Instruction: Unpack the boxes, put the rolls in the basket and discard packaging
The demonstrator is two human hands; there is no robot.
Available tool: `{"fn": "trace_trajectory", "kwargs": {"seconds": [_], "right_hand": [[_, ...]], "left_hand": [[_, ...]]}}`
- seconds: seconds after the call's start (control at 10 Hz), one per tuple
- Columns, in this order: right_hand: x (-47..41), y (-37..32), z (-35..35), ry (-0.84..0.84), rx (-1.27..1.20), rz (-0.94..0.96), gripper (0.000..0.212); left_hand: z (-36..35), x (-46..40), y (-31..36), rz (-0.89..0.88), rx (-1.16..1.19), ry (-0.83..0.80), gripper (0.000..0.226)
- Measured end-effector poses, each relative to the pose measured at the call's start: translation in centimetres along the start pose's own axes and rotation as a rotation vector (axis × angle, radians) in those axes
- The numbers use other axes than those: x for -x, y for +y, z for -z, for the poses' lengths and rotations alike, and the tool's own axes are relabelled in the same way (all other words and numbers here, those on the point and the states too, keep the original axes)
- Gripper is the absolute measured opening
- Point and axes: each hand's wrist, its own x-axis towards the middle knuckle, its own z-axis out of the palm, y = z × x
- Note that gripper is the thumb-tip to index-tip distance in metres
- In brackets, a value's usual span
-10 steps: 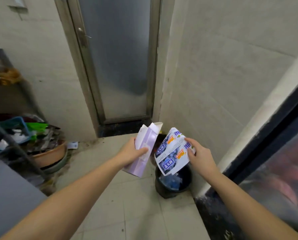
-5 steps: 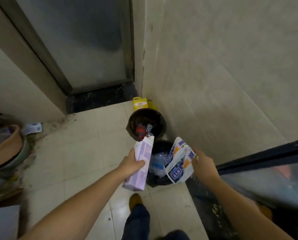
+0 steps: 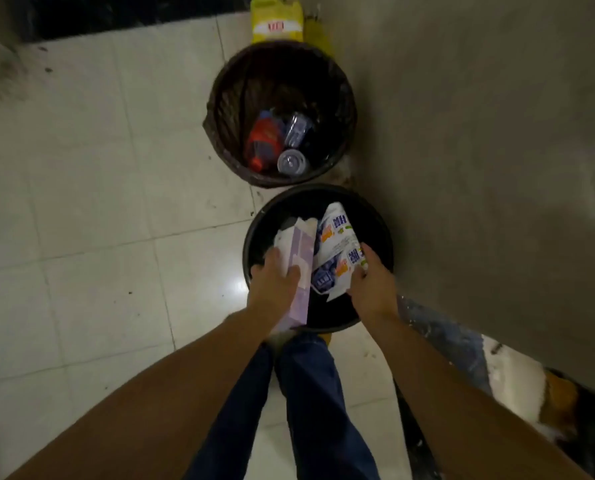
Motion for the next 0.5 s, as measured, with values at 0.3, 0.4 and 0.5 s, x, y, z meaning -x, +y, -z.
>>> {"fn": "trace_trajectory", "kwargs": {"seconds": [0.3,0.4,0.5], "right_hand": [[-5.2,5.1,-7.5,-0.170,0.028,-0.093,0.041],[-4.2,4.5,-6.0,-0.182,0.070,-0.106,0.053],[-2.3,1.8,-1.9,-0.168,0.068,-0.069,0.062]], "left_hand": [[-4.9,-8.3,-3.6,0.203,-0.146,-0.064,0.066],[-3.4,-6.8,-2.5,0.155,-0.153,-0.068,0.065],[0.2,-3.1,-1.0,0.034,-0.098,-0.073,0.057]]}}
